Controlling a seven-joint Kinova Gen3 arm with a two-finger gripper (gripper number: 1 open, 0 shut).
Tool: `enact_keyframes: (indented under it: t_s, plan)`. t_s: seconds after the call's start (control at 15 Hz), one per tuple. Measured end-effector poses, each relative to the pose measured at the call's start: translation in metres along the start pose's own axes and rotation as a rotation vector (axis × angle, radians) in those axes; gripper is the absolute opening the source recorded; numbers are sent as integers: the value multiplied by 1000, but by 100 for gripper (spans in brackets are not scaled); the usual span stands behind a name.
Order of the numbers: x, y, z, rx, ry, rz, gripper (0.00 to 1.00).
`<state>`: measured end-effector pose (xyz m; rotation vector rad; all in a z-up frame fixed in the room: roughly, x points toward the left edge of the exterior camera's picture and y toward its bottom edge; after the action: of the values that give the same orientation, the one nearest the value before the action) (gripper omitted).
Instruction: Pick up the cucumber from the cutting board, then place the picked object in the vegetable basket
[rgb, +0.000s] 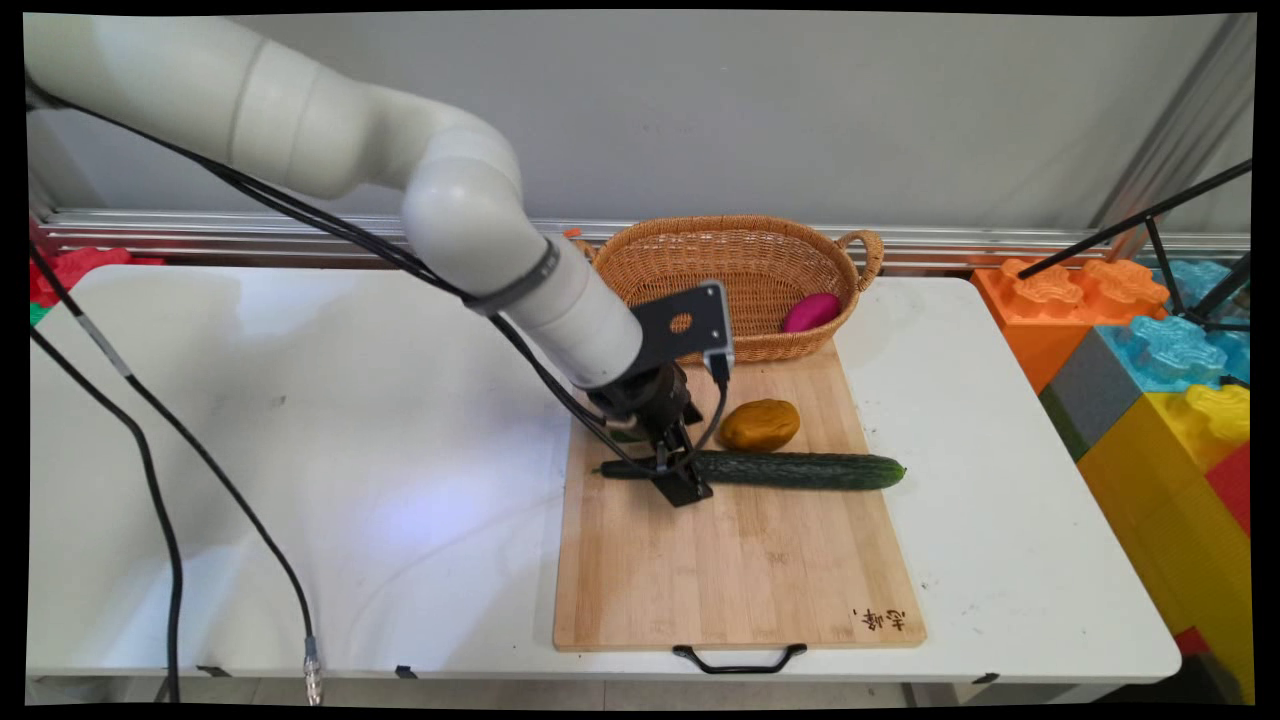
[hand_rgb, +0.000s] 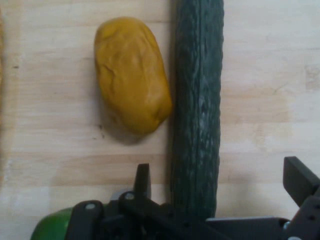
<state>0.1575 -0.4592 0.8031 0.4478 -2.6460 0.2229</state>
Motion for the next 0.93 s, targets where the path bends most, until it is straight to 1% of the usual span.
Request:
enact_keyframes:
  t_s: [0.4,0.47,0.67,0.93]
  plan:
    - [2,4,34,7,-10,-1,100]
    - [3,4,38,11,-9,-1,0]
    - [5,4,42,16,-7,-3,0]
    - [7,6,41,7,-8,-11,0]
